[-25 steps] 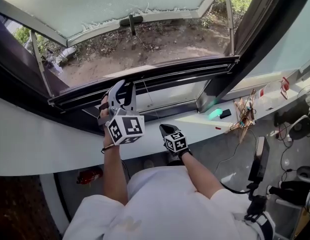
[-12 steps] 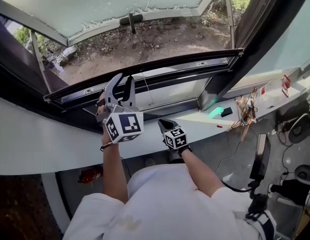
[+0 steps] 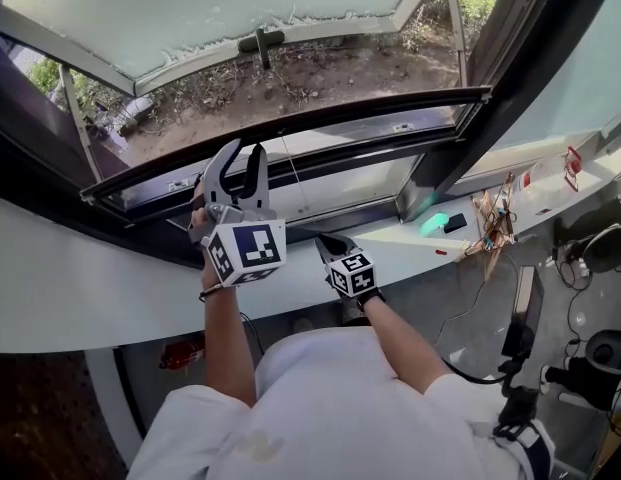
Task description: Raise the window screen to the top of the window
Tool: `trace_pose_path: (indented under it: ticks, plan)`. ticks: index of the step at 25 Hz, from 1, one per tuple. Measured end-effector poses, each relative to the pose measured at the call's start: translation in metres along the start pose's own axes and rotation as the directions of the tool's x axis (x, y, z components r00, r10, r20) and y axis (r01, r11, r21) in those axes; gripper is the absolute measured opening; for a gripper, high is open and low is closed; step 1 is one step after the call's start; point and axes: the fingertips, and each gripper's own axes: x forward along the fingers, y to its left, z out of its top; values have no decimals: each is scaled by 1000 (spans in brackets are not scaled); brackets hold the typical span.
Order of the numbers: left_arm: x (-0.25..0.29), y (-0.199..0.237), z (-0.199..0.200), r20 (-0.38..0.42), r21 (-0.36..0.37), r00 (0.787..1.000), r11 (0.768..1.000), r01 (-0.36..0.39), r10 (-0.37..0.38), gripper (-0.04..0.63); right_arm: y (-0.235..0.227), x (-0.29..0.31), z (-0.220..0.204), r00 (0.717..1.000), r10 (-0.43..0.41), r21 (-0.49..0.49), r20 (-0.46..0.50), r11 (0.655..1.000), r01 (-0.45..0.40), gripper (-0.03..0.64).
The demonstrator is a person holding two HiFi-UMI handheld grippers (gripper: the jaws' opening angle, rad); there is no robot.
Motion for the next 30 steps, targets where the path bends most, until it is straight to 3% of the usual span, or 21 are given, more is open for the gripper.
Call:
trace_pose_path:
  ticks: [30]
  plan:
    - [-1, 41, 51, 90, 11, 993, 997, -82, 81, 89, 9, -6, 61, 990, 16, -35, 140, 999, -11, 3]
